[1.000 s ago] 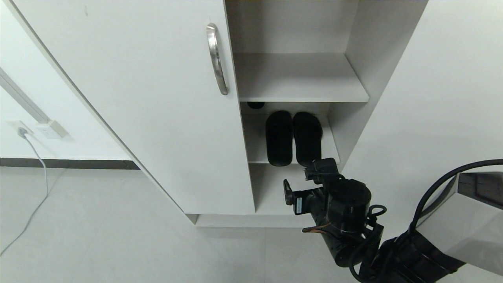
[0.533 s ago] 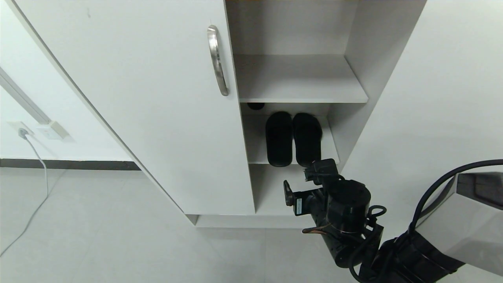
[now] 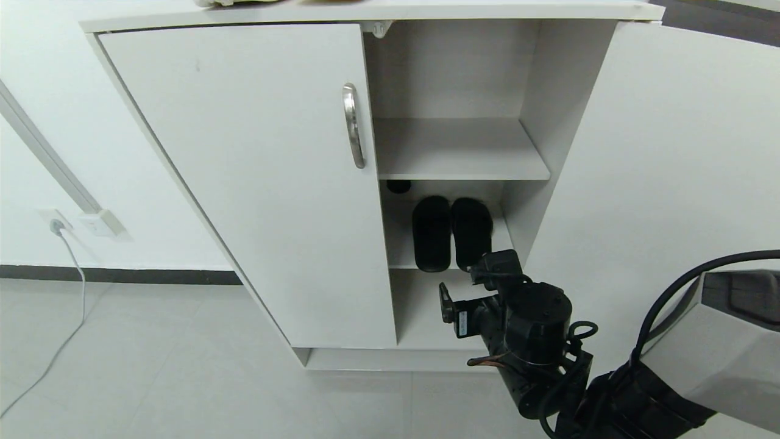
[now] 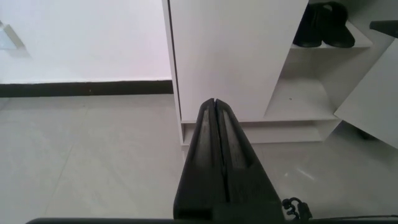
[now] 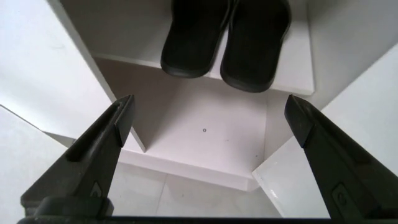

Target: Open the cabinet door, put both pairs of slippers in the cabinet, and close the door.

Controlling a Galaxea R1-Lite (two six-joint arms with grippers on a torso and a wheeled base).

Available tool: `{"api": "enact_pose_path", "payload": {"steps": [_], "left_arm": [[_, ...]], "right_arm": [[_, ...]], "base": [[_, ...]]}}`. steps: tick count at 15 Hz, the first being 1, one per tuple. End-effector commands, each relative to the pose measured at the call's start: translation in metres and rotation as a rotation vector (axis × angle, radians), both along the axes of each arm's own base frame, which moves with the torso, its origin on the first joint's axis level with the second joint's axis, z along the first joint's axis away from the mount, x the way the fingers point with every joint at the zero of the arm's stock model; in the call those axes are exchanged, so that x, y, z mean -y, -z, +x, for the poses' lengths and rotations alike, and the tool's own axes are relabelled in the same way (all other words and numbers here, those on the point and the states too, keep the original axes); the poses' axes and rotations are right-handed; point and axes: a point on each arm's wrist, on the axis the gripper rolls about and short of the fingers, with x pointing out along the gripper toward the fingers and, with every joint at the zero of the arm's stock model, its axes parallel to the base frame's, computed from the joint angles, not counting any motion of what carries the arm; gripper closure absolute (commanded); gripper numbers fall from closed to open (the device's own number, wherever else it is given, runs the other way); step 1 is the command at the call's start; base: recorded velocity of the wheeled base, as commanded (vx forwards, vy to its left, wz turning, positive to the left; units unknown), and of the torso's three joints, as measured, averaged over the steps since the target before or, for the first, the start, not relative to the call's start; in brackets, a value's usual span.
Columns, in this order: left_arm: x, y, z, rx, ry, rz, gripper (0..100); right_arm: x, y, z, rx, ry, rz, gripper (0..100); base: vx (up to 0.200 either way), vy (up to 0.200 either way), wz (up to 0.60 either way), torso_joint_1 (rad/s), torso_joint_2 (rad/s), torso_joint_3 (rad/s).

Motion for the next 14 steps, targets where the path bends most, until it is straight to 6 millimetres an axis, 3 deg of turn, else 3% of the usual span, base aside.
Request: {"api": "enact_pose_path", "payload": {"steps": [1,8,14], "left_arm": [[0.0000,0.0001,0.0001,-0.002,-0.001,0.000,100],[0.0000,0.0001,0.0001,-0.002,-0.001,0.000,100],[0.0000,-0.0001,0.0001,0.000,-0.001,-0.002,100]], "right_arm": [[-0.0009,0.0040,0.0008,-0.007,0.001,-0.007,0],[-0.0004,0.0049,0.0003,-0.010,-0.001,-0.011,0],[0.0000,0.0064,-0.0001,-0.014,-0.001,-0.015,0]], "base": [[0.000,0.000,0.00,-0.002,0.00,0.203],[0.000,0.000,0.00,0.002,0.00,0.191],[0.000,0.000,0.00,0.000,0.00,0.015]]}}
